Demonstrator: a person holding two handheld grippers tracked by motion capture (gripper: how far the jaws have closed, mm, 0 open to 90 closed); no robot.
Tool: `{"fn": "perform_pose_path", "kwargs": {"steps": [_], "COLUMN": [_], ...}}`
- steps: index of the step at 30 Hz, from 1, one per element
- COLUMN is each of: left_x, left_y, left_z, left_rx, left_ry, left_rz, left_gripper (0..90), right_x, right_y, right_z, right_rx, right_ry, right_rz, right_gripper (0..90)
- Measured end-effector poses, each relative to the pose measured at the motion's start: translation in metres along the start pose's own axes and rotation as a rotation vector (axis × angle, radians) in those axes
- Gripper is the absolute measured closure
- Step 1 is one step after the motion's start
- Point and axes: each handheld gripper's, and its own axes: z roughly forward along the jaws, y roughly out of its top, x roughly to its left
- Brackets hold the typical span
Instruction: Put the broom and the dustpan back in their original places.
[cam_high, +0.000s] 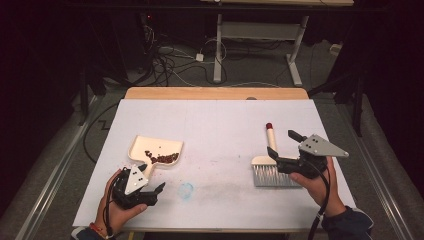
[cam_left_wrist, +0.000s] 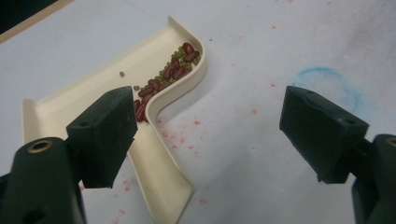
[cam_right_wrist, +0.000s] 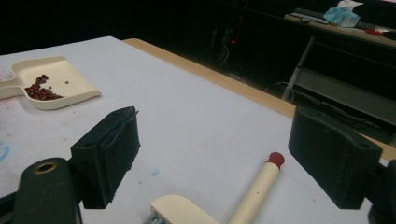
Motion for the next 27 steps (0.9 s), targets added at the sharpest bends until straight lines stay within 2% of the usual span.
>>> {"fn": "perform_pose_path", "kwargs": {"steps": [6, 10, 22, 27], "left_x": [-0.001, 0.000, -0.001, -0.002], "left_y": [0.000, 0.000, 0.000, 0.000], "left_z": [0.000, 0.001, 0.002, 0.002], "left_rx": [0.000, 0.000, 0.004, 0.013], "left_ry": [-0.001, 0.001, -0.002, -0.009], "left_rz": [0.004, 0.018, 0.023, 0.014], "left_gripper": [18.9, 18.9, 19.0, 18.9], "right_x": [0.000, 0.002, 0.006, 0.005], "right_y": [-0.005, -0.008, -0.023, -0.030], "right_z": [-0.005, -0.009, -0.013, -0.015], "right_rx": [0.001, -0.020, 0.008, 0.015], "right_ry": [0.006, 0.003, 0.016, 0.004], "right_rz": [-0.013, -0.035, -0.055, -0.074], "right_gripper": [17.3, 17.3, 17.3, 17.3]}}
